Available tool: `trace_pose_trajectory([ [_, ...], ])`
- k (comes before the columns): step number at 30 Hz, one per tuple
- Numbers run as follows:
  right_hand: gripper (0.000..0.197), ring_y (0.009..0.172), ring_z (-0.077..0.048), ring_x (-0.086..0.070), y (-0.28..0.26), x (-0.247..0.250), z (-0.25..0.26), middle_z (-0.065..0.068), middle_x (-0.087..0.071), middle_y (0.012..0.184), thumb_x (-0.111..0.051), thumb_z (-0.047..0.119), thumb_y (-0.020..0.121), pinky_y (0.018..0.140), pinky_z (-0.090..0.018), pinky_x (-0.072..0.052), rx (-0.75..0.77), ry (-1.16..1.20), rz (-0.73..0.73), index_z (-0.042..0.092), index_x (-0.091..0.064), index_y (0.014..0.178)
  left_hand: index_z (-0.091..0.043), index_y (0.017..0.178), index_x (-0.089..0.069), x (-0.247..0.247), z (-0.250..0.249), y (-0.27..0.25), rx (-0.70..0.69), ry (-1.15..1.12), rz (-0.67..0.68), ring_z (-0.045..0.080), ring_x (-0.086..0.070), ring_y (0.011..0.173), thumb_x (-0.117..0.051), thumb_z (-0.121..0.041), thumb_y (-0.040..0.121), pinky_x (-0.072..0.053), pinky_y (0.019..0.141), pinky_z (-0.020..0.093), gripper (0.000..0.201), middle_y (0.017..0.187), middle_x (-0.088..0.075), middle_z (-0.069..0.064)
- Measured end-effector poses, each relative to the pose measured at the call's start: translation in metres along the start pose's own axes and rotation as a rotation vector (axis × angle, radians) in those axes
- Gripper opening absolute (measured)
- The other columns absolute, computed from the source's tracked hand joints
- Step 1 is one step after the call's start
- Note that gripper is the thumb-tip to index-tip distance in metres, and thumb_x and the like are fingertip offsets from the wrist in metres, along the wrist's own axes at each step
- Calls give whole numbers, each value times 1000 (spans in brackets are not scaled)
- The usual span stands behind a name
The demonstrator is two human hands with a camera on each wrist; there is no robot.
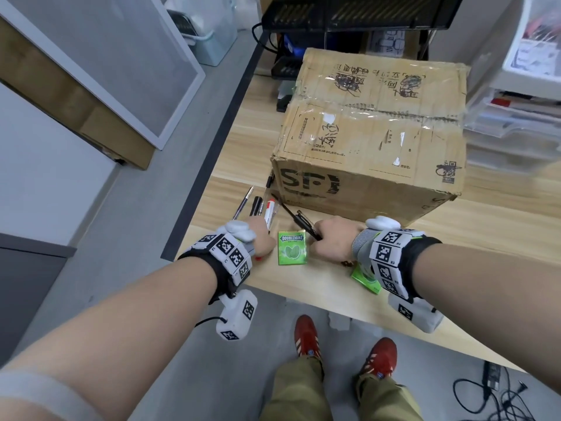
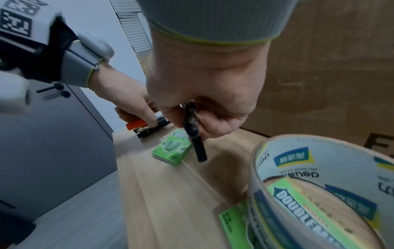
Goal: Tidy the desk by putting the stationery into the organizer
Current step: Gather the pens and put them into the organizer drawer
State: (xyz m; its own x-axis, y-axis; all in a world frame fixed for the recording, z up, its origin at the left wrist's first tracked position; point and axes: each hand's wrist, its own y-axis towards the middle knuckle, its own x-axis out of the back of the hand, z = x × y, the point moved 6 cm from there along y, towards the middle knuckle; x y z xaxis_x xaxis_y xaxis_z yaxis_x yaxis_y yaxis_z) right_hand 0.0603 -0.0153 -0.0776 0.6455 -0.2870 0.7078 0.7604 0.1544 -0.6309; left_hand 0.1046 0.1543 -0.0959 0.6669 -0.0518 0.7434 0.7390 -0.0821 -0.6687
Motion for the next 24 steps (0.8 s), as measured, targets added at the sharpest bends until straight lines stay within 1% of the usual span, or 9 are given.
trace_pose_trajectory([
  [2,20,75,-23,-63,0,7,4,-3,-63,82,-51,37,86,61,-27,-48,16,49,22,19,-58,85,-13,69,-53,6,10,-7,-19,-93,39,20,-54,54,-60,-24,86,-43,50,24,22,60,-56,2],
  [5,19,66,-23,-58,-3,18,13,-6,-62,78,-50,28,86,58,-27,-46,66,118,53,12,-57,79,-7,66,-59,10,21,-21,-60,-248,164,20,-56,40,-58,-17,85,-52,47,27,21,53,-65,8],
  [8,19,60,-24,-55,-8,25,23,-7,-63,70,-49,26,86,57,-29,-43,131,180,75,12,-51,72,-1,74,-62,10,23,-35,-111,-321,345,23,-63,44,-57,-16,89,-59,56,36,21,68,-71,23],
  [11,19,61,-22,-53,-17,33,33,-5,-61,71,-45,27,92,60,-30,-43,197,210,69,14,-50,80,-1,80,-61,13,18,-50,-153,-370,471,24,-66,50,-60,-13,93,-60,52,31,18,80,-71,30],
  [14,19,68,-21,-54,-32,53,41,0,-57,73,-41,30,96,62,-30,-42,272,197,3,19,-48,83,-3,84,-60,26,7,-70,-183,-490,567,21,-68,53,-61,-9,96,-61,53,29,13,77,-71,23],
  [17,18,71,-20,-57,-44,63,41,4,-59,72,-37,24,97,65,-32,-45,326,209,-16,24,-49,83,-5,87,-64,37,-9,-83,-220,-553,668,20,-71,57,-61,-6,97,-61,56,27,11,80,-71,22],
  [19,19,65,-18,-56,-53,69,33,2,-62,69,-37,21,96,67,-34,-48,322,293,-19,22,-53,85,-5,91,-65,45,-24,-90,-241,-557,693,19,-72,61,-60,-6,98,-61,60,27,8,84,-72,21],
  [21,21,60,-16,-51,-60,76,27,1,-59,66,-39,19,96,64,-33,-45,298,399,-31,14,-58,90,-3,94,-67,53,-39,-96,-273,-568,726,18,-73,64,-58,-5,99,-62,63,26,10,85,-74,17],
  [24,23,62,-14,-49,-77,96,8,1,-58,70,-45,22,96,64,-32,-43,277,512,-117,4,-60,94,-1,92,-67,74,-72,-104,-356,-547,739,17,-73,65,-59,-4,98,-62,67,26,11,84,-75,15],
])
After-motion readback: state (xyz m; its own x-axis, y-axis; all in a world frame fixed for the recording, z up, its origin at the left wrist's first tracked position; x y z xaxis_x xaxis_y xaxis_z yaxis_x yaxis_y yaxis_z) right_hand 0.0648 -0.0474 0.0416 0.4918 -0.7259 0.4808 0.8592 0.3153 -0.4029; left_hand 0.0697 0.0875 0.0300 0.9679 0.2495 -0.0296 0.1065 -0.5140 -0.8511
